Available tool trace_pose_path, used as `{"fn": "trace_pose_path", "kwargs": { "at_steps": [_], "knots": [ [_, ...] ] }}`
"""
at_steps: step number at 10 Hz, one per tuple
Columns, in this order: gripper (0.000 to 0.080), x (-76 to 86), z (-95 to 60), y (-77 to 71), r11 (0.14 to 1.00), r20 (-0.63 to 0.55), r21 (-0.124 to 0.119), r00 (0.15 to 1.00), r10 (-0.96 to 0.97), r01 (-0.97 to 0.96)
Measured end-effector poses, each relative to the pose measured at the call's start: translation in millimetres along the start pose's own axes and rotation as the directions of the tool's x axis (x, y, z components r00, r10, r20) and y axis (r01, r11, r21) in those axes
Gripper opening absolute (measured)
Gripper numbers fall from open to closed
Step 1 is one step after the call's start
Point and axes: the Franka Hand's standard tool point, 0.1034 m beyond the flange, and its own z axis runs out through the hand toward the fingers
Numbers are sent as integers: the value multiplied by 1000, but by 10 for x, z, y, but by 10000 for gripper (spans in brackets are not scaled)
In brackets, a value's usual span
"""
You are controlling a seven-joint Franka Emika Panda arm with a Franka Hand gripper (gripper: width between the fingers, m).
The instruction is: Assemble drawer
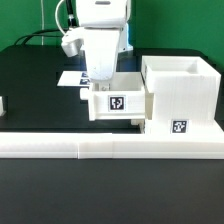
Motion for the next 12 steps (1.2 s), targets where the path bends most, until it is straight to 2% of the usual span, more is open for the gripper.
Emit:
{"fn": "trace_pose_path", "kwargs": {
  "at_steps": [6, 8, 9, 12],
  "knots": [
    [42, 34, 19, 2, 1000, -2, 2, 1000, -1, 1],
    [42, 60, 28, 3, 1000, -5, -11, 1000, -4, 3],
    [42, 62, 31, 12, 1000, -6, -27, 1000, -3, 2],
    [42, 58, 33, 11, 1000, -6, -28, 1000, 0, 0]
  ]
}}
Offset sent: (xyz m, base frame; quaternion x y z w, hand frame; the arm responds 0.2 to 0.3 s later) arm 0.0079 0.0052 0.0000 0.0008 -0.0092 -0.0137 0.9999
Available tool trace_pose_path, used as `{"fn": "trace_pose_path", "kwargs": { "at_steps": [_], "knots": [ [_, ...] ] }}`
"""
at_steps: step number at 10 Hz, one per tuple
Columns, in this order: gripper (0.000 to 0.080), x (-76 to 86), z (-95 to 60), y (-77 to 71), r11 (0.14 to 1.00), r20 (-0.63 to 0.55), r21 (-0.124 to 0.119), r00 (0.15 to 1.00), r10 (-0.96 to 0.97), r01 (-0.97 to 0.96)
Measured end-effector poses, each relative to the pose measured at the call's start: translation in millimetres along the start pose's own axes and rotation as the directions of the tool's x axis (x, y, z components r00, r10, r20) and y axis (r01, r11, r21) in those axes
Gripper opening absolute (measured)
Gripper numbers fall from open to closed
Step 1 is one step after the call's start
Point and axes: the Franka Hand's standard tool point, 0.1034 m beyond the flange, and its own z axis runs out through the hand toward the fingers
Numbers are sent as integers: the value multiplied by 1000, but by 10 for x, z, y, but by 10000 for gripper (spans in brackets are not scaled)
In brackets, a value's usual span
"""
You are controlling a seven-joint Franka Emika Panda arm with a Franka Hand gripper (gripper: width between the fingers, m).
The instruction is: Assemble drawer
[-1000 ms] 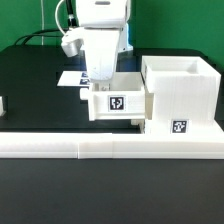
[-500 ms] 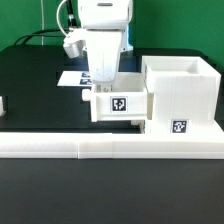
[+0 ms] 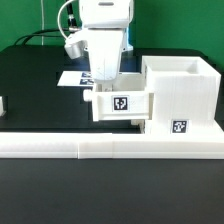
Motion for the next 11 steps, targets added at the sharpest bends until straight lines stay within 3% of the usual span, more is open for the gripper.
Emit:
{"fn": "trace_pose_path", "kwargs": {
  "at_steps": [7, 9, 11],
  "knots": [
    [42, 19, -6, 16, 1000, 7, 2, 1000, 20, -20],
    [42, 7, -12, 2, 999, 11, 25, 1000, 21, -22],
    [42, 7, -9, 2, 999, 10, 23, 1000, 21, -22]
  ]
}}
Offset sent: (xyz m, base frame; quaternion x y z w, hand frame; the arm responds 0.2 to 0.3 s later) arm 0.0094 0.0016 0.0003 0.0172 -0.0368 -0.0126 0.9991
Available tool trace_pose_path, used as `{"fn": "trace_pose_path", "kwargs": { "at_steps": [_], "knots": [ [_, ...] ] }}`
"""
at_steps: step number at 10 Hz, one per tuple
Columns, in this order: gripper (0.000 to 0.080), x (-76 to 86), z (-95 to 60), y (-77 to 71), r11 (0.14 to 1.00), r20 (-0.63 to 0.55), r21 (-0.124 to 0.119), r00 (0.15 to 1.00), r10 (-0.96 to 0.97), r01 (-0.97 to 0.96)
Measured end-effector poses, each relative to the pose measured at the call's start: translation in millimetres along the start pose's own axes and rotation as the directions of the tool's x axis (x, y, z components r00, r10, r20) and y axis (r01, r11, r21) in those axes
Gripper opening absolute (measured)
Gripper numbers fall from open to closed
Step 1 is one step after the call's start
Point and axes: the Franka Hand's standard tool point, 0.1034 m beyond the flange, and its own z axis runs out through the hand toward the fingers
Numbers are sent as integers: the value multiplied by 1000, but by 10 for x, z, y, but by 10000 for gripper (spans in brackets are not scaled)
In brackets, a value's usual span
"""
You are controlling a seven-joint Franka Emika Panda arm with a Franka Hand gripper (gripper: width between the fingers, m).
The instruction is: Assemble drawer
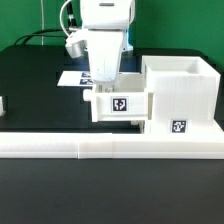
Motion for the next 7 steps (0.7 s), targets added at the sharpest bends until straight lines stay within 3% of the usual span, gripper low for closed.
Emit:
{"fn": "trace_pose_path", "kwargs": {
  "at_steps": [7],
  "knots": [
    [42, 8, -3, 5, 1000, 2, 3, 1000, -1, 1]
  ]
}}
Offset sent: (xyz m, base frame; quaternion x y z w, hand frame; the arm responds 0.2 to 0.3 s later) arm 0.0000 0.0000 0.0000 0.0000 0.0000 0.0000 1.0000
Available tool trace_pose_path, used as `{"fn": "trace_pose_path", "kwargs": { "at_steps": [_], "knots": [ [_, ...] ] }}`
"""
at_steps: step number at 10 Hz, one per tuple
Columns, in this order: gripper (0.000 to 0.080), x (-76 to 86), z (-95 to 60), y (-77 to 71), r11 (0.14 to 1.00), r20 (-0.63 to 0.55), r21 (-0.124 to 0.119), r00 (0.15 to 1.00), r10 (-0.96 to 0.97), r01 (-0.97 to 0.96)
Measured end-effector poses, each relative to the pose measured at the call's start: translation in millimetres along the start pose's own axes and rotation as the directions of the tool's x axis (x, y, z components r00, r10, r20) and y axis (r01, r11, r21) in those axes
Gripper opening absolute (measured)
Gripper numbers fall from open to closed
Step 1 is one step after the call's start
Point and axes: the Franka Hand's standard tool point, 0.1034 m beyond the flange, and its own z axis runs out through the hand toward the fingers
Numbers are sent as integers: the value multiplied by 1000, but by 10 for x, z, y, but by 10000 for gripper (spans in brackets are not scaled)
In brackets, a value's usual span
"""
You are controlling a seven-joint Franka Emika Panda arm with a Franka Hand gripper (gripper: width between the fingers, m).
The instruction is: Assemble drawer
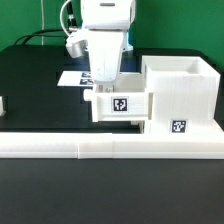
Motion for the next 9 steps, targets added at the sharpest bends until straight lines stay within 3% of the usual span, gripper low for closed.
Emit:
{"fn": "trace_pose_path", "kwargs": {
  "at_steps": [4, 9],
  "knots": [
    [42, 106, 0, 11, 998, 25, 4, 997, -68, 68],
    [42, 72, 3, 19, 999, 24, 0, 998, -54, 54]
  ]
}}
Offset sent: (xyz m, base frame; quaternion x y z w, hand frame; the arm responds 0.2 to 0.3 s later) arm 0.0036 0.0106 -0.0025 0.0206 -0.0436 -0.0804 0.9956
